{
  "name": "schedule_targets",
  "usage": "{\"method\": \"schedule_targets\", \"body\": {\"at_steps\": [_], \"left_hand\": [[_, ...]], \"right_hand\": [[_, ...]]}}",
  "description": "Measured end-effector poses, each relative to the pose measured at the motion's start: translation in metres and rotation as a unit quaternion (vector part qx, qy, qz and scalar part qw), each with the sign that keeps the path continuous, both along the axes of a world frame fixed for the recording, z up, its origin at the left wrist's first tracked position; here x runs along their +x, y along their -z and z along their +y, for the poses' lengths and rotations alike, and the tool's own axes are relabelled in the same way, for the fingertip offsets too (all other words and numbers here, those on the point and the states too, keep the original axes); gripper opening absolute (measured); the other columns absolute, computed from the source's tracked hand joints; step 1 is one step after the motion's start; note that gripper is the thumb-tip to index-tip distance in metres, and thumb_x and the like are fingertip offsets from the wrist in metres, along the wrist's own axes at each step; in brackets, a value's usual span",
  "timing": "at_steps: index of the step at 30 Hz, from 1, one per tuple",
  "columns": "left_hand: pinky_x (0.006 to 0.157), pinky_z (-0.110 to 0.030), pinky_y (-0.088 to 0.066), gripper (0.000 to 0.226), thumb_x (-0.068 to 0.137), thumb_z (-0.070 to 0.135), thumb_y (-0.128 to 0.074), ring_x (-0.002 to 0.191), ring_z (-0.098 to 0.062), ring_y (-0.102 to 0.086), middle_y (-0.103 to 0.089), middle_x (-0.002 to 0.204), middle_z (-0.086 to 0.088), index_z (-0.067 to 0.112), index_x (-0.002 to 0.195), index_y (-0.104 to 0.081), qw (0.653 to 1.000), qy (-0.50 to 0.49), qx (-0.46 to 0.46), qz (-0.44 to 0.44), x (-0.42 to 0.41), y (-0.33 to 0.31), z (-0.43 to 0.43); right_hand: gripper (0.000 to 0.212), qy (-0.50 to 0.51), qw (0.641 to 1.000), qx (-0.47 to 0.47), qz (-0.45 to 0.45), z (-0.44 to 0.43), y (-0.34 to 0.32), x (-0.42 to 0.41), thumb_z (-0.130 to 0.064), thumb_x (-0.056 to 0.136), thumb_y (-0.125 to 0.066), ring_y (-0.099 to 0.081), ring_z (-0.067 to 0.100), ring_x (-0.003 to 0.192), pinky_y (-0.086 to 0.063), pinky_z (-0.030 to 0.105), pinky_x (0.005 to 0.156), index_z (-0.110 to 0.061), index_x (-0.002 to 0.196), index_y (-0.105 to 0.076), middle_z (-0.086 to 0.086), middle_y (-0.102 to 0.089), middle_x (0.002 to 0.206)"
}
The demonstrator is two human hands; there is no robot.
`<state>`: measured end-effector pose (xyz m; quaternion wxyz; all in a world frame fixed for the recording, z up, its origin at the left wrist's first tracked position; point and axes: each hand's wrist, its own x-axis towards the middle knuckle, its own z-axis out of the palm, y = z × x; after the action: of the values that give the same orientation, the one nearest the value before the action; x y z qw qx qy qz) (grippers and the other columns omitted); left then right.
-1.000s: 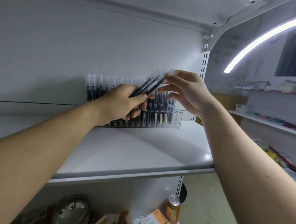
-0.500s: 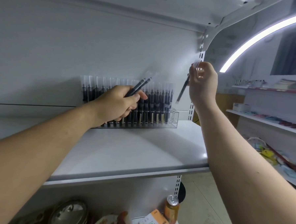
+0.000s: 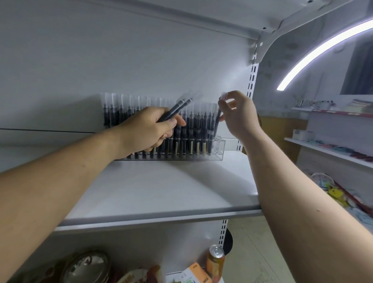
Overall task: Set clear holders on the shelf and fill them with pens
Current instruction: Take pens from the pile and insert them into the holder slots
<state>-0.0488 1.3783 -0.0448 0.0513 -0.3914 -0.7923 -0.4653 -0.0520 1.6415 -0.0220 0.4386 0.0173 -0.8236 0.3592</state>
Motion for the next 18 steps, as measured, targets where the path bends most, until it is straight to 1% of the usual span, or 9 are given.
{"method": "schedule_targets", "body": {"at_steps": [3,6,8,10,12,13,14,16,18], "left_hand": [[0.045,-0.025,-0.032,0.023,0.113,0.021,-0.043,0.054,-0.010,-0.036,-0.044,0.068,0.006,0.016,0.120,-0.064,1.000,0.003,0.002,0.000,0.000,0.000,0.000],[0.045,-0.025,-0.034,0.023,0.113,0.021,-0.043,0.054,-0.011,-0.036,-0.042,0.067,0.006,0.016,0.120,-0.064,1.000,0.001,0.000,0.006,0.001,0.000,0.000],[0.045,-0.027,-0.035,0.023,0.113,0.020,-0.043,0.053,-0.011,-0.037,-0.042,0.066,0.007,0.017,0.119,-0.065,1.000,-0.002,0.000,0.013,0.001,0.001,0.000],[0.046,-0.028,-0.036,0.023,0.113,0.021,-0.044,0.053,-0.012,-0.038,-0.043,0.065,0.008,0.017,0.119,-0.065,1.000,-0.004,0.004,0.016,0.001,0.000,0.000],[0.045,-0.028,-0.035,0.023,0.113,0.024,-0.044,0.053,-0.012,-0.037,-0.042,0.065,0.008,0.016,0.119,-0.065,1.000,-0.004,0.010,0.011,0.002,0.000,0.000],[0.045,-0.027,-0.034,0.023,0.113,0.025,-0.044,0.053,-0.012,-0.036,-0.042,0.065,0.008,0.016,0.119,-0.064,1.000,-0.003,0.012,0.006,0.002,0.000,0.001],[0.045,-0.027,-0.032,0.024,0.113,0.025,-0.044,0.053,-0.012,-0.035,-0.041,0.066,0.008,0.015,0.120,-0.064,1.000,-0.001,0.014,0.000,0.002,0.000,0.001],[0.045,-0.027,-0.030,0.024,0.113,0.027,-0.043,0.054,-0.012,-0.032,-0.039,0.067,0.008,0.015,0.120,-0.064,1.000,0.003,0.017,-0.011,0.003,0.000,0.001],[0.046,-0.027,-0.028,0.025,0.113,0.028,-0.043,0.054,-0.011,-0.031,-0.038,0.069,0.007,0.016,0.121,-0.064,1.000,0.003,0.020,-0.019,0.003,-0.001,0.001]], "right_hand": [[0.009,-0.004,0.997,0.028,-0.067,-0.001,0.006,-0.003,-0.023,0.106,-0.058,-0.075,0.024,0.071,-0.038,0.021,0.044,-0.019,0.110,-0.065,-0.006,-0.072,0.081],[0.012,-0.001,0.993,0.035,-0.111,0.000,0.009,-0.004,-0.020,0.105,-0.058,-0.077,0.034,0.080,-0.044,0.027,0.053,-0.017,0.111,-0.068,0.002,-0.077,0.076],[0.013,-0.003,0.992,0.029,-0.126,0.000,0.010,-0.002,-0.019,0.105,-0.059,-0.077,0.034,0.081,-0.047,0.028,0.055,-0.016,0.113,-0.069,0.005,-0.078,0.078],[0.015,0.004,0.991,0.022,-0.130,-0.001,0.009,0.001,-0.019,0.103,-0.060,-0.075,0.024,0.070,-0.046,0.022,0.048,-0.015,0.115,-0.068,0.006,-0.078,0.081],[0.016,0.028,0.993,0.009,-0.112,-0.001,0.006,0.004,-0.023,0.102,-0.061,-0.063,0.007,0.056,-0.040,0.016,0.041,-0.017,0.116,-0.066,0.000,-0.076,0.082],[0.015,0.040,0.995,-0.001,-0.090,-0.001,0.004,0.006,-0.025,0.102,-0.060,-0.060,0.002,0.057,-0.040,0.016,0.043,-0.019,0.115,-0.065,-0.005,-0.073,0.082],[0.014,0.050,0.997,-0.012,-0.059,-0.002,0.002,0.007,-0.024,0.102,-0.060,-0.061,0.001,0.064,-0.043,0.018,0.051,-0.020,0.114,-0.065,-0.009,-0.069,0.083],[0.012,0.060,0.998,-0.020,0.025,-0.003,-0.002,0.010,-0.020,0.101,-0.060,-0.063,0.006,0.075,-0.050,0.025,0.068,-0.019,0.109,-0.067,-0.008,-0.067,0.086],[0.010,0.021,0.996,-0.040,0.083,-0.006,-0.005,0.012,-0.016,0.099,-0.061,-0.068,0.016,0.071,-0.053,0.030,0.069,-0.017,0.102,-0.070,-0.001,-0.071,0.084]]}}
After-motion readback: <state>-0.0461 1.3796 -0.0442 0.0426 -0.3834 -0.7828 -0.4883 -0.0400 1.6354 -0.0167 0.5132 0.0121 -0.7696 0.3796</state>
